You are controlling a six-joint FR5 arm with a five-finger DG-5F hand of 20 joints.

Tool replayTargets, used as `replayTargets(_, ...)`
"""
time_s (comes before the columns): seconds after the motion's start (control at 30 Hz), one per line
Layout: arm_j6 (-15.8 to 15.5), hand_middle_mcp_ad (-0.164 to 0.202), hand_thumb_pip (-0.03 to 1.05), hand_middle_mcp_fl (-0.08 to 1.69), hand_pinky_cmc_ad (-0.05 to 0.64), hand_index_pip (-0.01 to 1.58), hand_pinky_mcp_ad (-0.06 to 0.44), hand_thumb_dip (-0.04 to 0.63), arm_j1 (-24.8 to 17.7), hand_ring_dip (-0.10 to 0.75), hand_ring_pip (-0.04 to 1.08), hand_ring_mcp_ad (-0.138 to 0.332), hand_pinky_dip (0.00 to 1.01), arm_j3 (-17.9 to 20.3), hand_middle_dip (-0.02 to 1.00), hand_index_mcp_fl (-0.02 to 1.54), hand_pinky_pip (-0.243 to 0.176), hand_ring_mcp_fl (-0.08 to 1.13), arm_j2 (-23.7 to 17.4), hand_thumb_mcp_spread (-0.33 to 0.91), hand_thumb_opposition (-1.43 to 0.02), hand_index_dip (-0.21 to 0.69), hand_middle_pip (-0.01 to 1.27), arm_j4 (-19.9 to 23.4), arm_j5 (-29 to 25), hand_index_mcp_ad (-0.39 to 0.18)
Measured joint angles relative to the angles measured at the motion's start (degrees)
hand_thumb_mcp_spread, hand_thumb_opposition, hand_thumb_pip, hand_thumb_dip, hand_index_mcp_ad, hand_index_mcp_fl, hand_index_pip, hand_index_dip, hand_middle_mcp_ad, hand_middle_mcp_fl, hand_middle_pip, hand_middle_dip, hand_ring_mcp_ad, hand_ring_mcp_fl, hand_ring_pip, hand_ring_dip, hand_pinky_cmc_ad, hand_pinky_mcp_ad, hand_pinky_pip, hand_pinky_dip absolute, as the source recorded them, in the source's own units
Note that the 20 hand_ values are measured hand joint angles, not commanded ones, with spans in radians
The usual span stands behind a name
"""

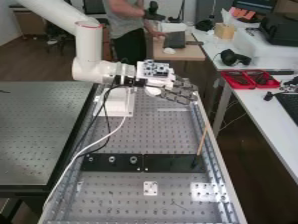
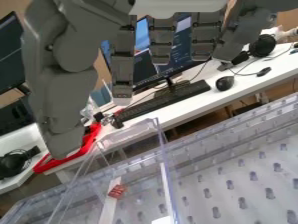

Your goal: Grab the pcb board and place it in the clear container

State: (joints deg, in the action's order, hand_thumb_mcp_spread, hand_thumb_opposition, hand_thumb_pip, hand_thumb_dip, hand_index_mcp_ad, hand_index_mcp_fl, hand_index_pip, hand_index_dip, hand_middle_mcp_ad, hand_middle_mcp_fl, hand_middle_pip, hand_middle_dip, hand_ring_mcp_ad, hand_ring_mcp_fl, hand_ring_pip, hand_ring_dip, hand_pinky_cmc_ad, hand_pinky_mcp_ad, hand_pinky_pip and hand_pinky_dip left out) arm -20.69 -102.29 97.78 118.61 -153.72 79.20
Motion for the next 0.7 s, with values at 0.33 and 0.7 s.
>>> replayTargets(0.33, -3.0, 0.056, 0.28, -0.01, 0.227, 0.23, 0.161, 0.180, 2.5, -0.005, 0.08, 0.202, 0.18, 4.0, 0.12, 0.33, -0.093, 0.00, -6.9, 0.54, -0.76, 0.328, 0.12, 1.2, 0.3, -0.138)
replayTargets(0.7, -11.4, 0.056, 0.28, -0.01, 0.227, 0.10, 0.161, 0.182, 8.4, 0.000, 0.08, 0.202, 0.18, 9.6, 0.14, 0.37, -0.093, 0.00, -18.9, 0.53, -0.76, 0.379, 0.13, -1.0, 1.1, -0.138)
